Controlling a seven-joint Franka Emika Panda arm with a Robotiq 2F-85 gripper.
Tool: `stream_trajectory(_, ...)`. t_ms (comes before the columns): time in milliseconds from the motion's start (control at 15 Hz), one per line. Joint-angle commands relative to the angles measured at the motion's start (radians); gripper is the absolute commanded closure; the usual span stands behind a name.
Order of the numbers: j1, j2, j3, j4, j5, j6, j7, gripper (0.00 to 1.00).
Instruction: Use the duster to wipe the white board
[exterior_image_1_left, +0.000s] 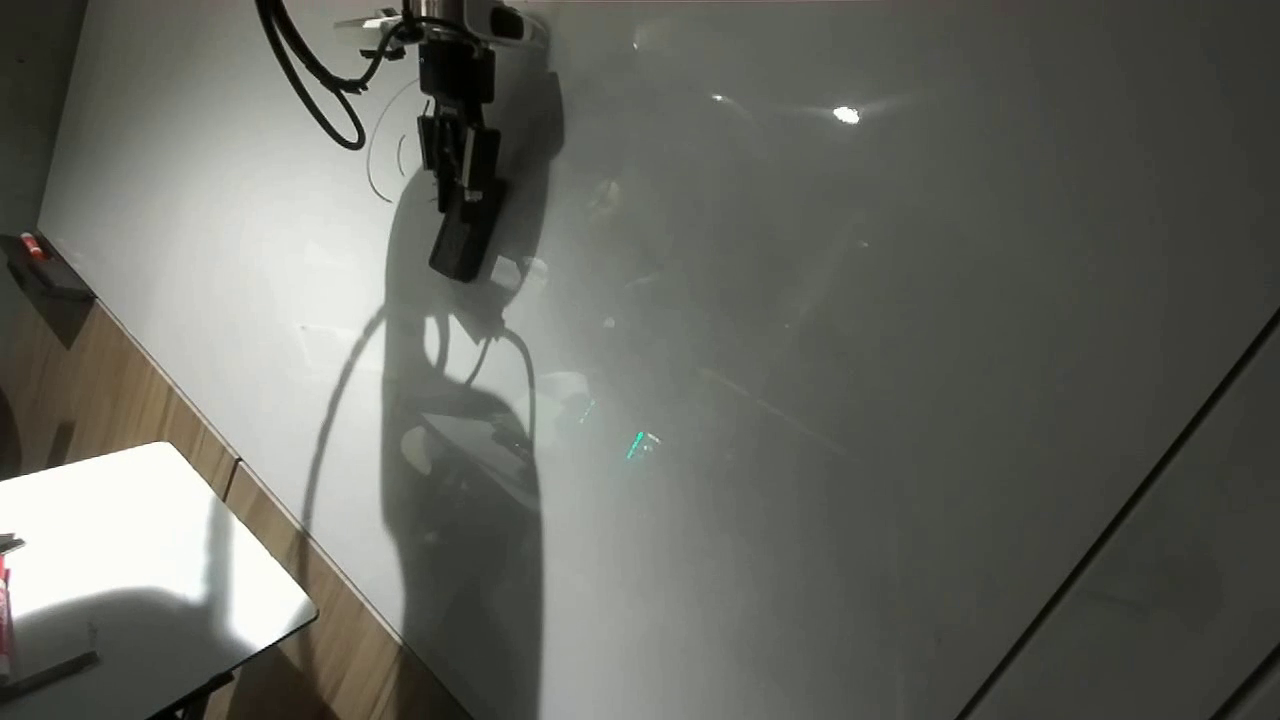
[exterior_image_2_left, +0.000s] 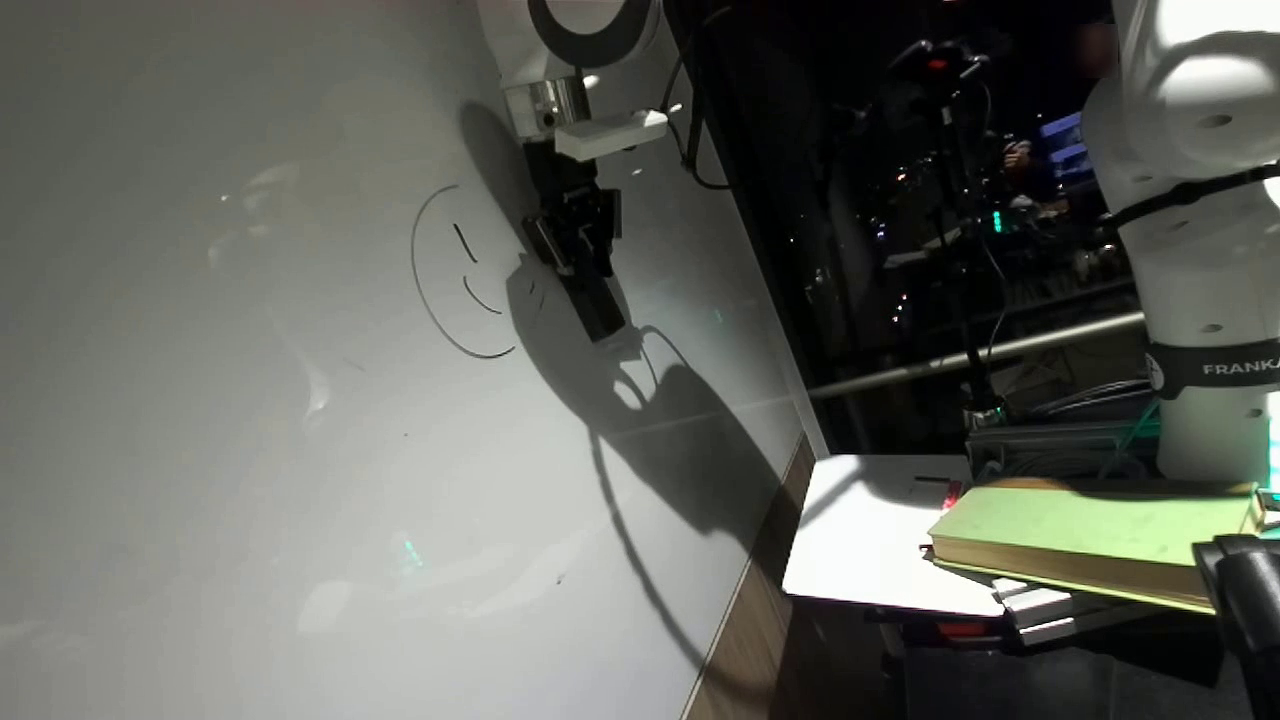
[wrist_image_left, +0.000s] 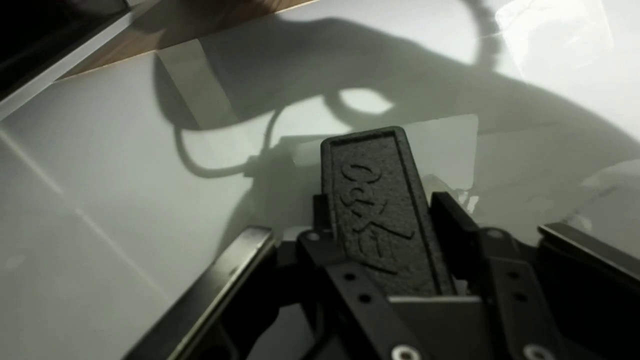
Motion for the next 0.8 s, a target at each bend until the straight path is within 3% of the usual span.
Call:
stream_trajectory(0, 0.034, 0.063, 0.042, 0.076, -0.027, 0.082, 0.080, 0.73)
stream_trajectory(467, 0.140, 0.087, 0.181, 0.097, -0.080, 0.141, 0.232, 0.73)
stream_trajectory(733, 0.178, 0.138, 0.192, 0.128, -0.145, 0.181, 0.264, 0.73)
